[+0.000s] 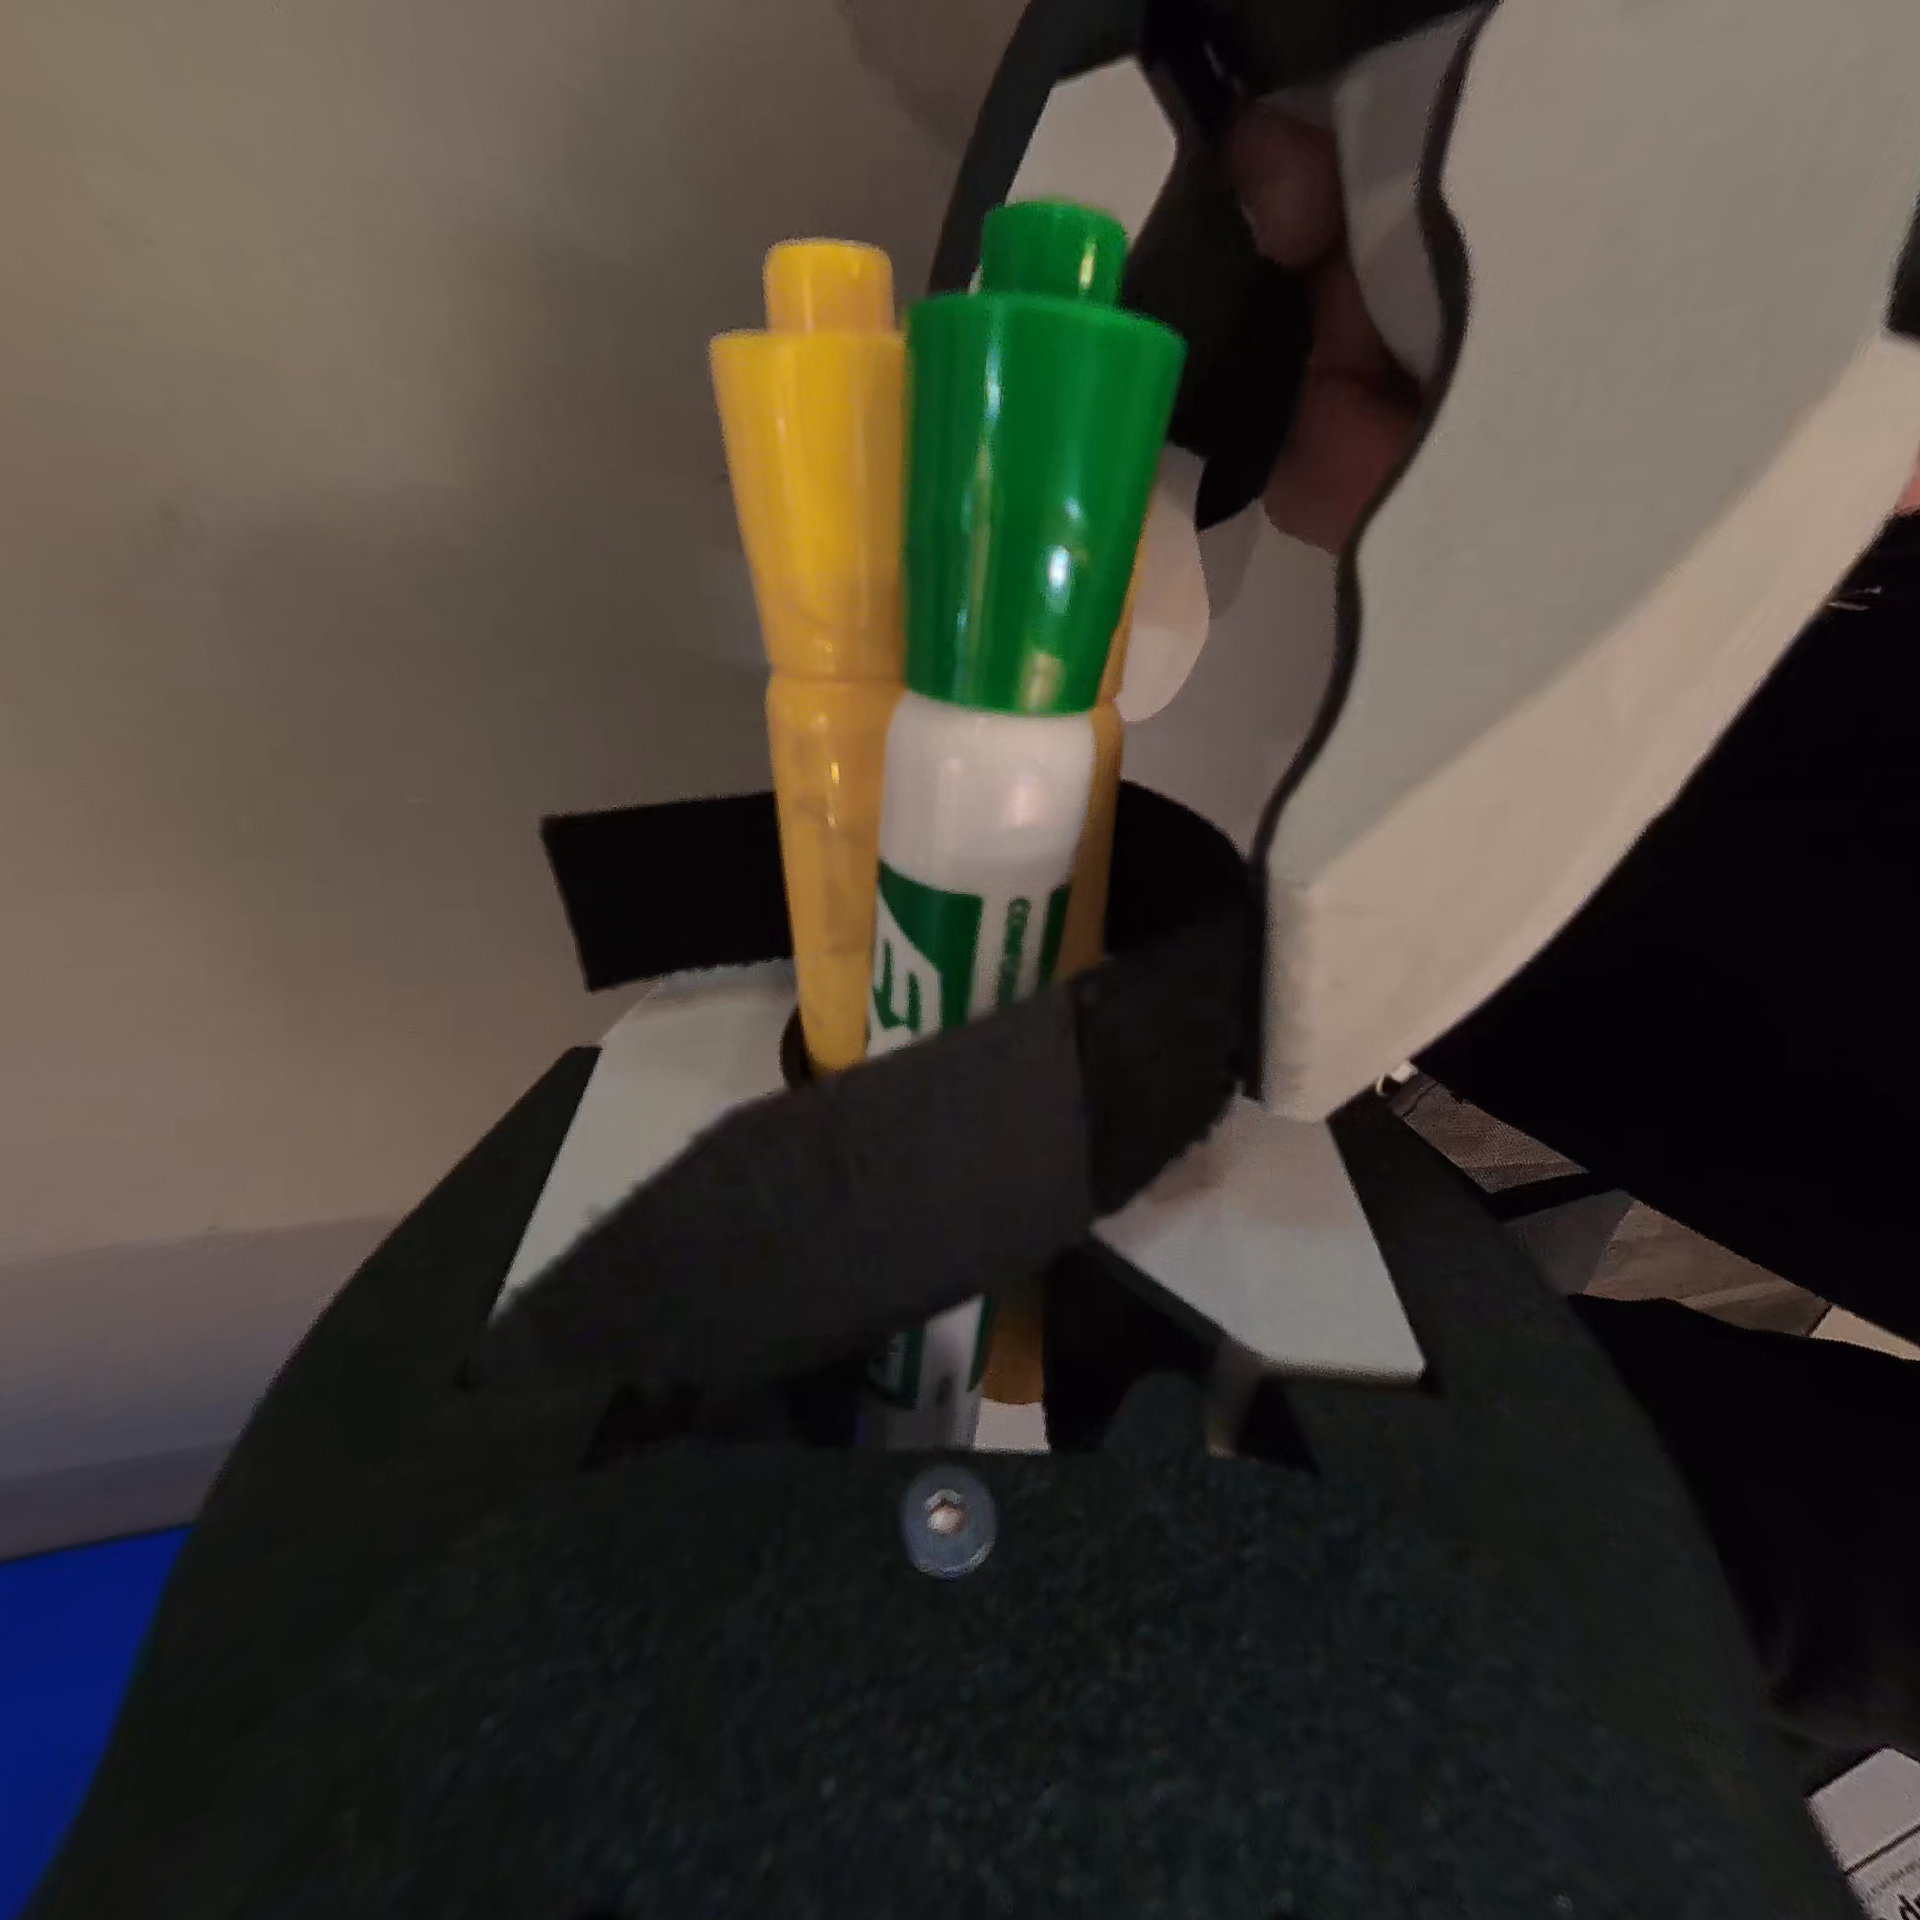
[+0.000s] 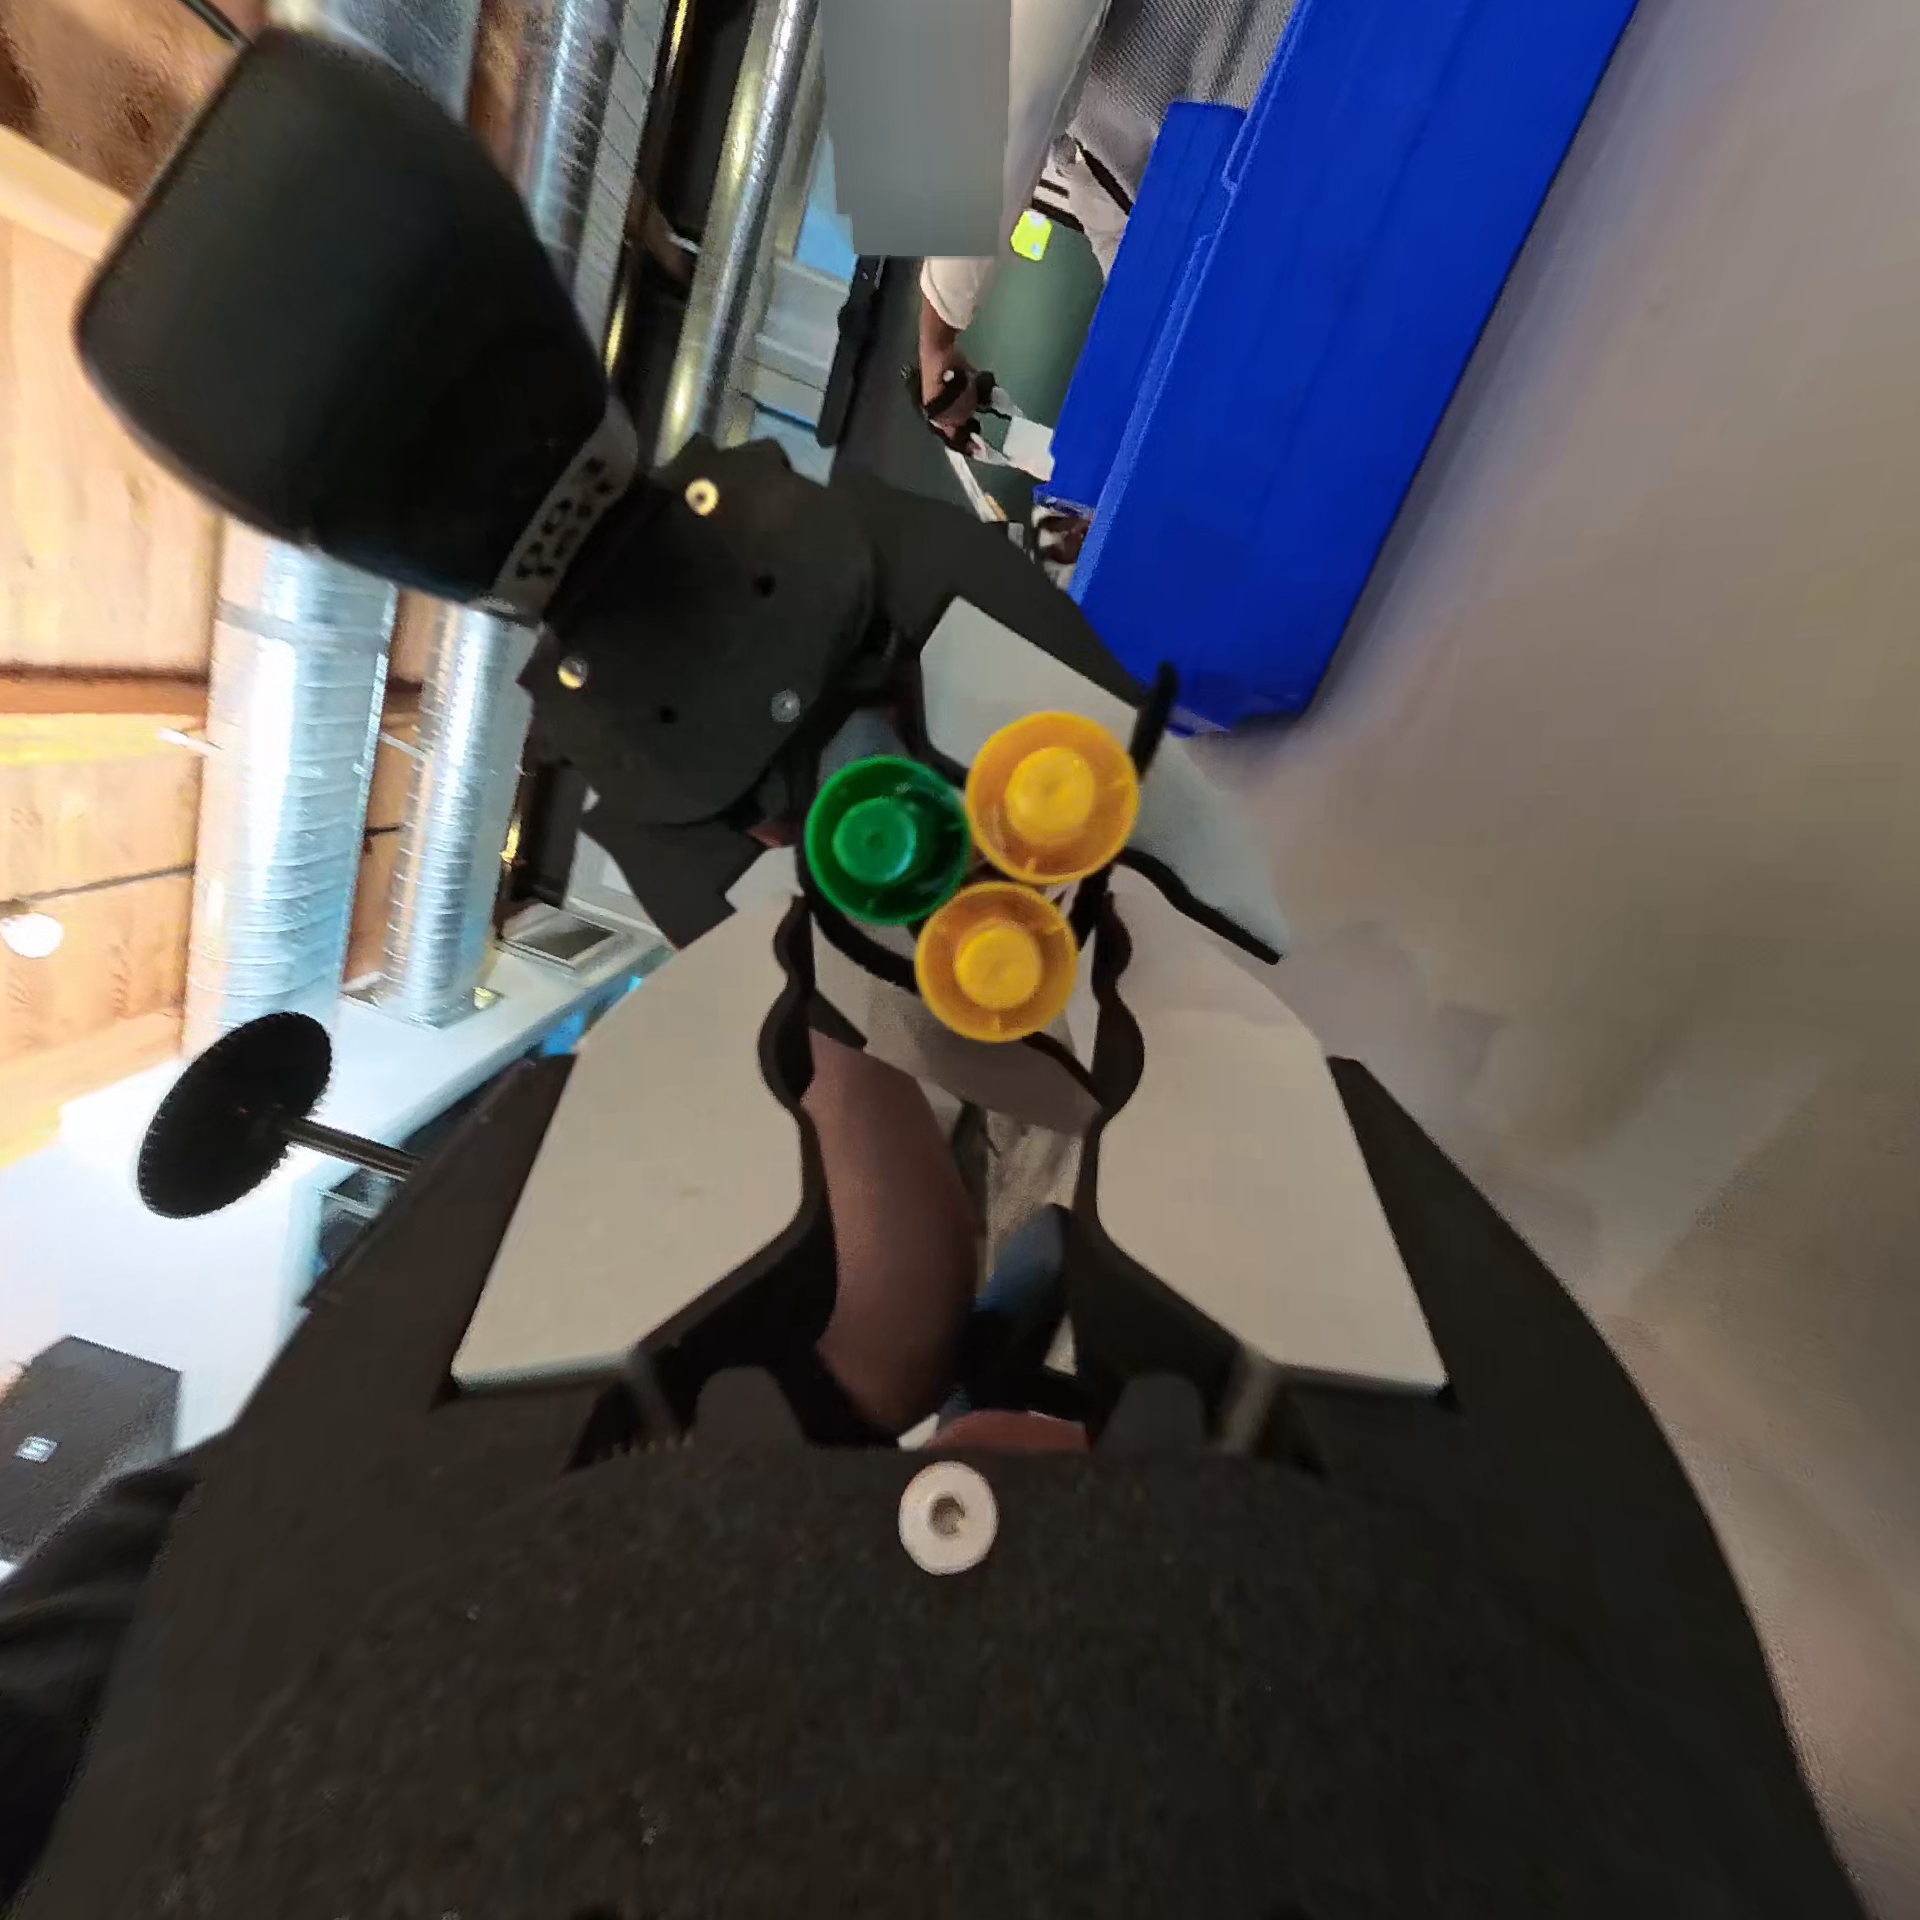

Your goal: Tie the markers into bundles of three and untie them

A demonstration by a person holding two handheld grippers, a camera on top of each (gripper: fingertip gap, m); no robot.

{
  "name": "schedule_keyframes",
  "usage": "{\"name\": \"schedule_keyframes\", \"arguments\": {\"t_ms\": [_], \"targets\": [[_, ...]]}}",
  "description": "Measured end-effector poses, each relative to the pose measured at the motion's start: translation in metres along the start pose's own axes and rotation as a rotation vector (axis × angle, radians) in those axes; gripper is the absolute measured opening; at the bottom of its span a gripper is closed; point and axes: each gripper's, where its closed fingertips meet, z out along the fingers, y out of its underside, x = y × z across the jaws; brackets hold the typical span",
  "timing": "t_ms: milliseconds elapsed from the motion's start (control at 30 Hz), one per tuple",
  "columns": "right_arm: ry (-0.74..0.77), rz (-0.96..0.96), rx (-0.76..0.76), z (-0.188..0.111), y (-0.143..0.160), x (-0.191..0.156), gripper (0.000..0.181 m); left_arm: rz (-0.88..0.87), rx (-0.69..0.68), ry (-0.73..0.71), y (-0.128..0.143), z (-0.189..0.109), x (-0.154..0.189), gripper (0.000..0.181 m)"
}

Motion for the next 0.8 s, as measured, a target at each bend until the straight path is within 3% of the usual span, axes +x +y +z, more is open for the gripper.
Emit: {"name": "schedule_keyframes", "arguments": {"t_ms": [33, 233, 333, 800], "targets": [[-0.012, 0.026, 0.016, -0.001, -0.002, 0.000, 0.050, 0.004, -0.005, -0.003, 0.000, 0.000, 0.001, 0.043], [-0.055, 0.073, 0.065, -0.007, -0.008, 0.001, 0.047, 0.024, -0.035, -0.012, 0.001, 0.002, 0.007, 0.053], [-0.062, 0.071, 0.054, -0.009, -0.009, 0.001, 0.047, 0.026, -0.049, -0.015, 0.002, 0.003, 0.008, 0.044], [-0.108, 0.241, 0.068, -0.010, 0.003, 0.012, 0.041, -0.009, -0.123, 0.004, 0.012, 0.010, 0.010, 0.042]]}}
